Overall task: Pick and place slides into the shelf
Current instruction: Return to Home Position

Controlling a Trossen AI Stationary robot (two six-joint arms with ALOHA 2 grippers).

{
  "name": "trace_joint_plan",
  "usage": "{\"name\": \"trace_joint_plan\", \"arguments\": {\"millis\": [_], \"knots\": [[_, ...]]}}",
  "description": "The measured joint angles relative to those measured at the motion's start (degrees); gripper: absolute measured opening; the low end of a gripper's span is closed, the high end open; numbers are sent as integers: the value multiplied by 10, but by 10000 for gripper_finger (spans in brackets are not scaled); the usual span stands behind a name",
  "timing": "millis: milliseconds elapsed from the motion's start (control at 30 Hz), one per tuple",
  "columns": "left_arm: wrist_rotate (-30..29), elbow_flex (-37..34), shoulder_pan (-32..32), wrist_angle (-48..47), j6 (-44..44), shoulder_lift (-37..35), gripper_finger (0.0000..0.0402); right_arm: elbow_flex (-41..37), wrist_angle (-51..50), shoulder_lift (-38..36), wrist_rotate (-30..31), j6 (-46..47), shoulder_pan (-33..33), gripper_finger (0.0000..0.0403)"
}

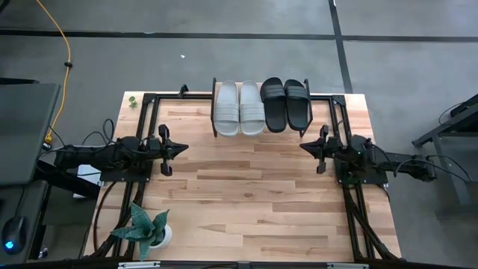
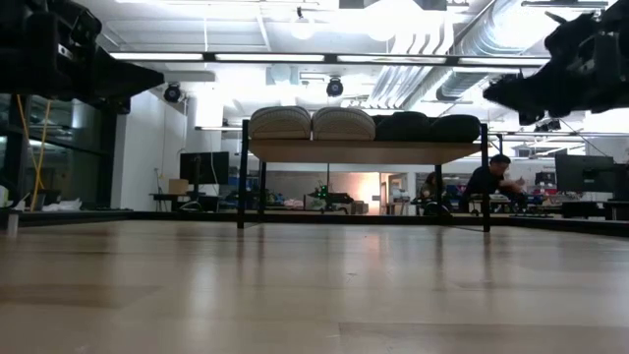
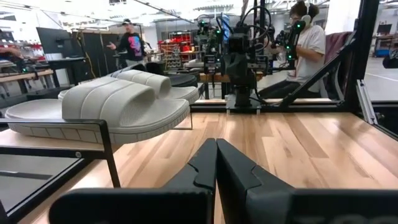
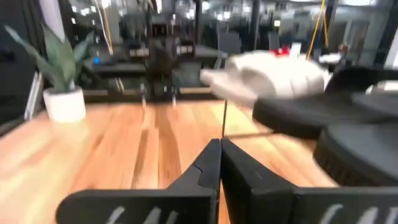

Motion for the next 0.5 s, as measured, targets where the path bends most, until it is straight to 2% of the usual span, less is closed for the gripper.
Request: {"name": "trace_joint_plan", "arguments": {"millis": [500], "knots": [[-4,0,0,1,8,26,1,0,-13,1,1,-6,0,0]]}}
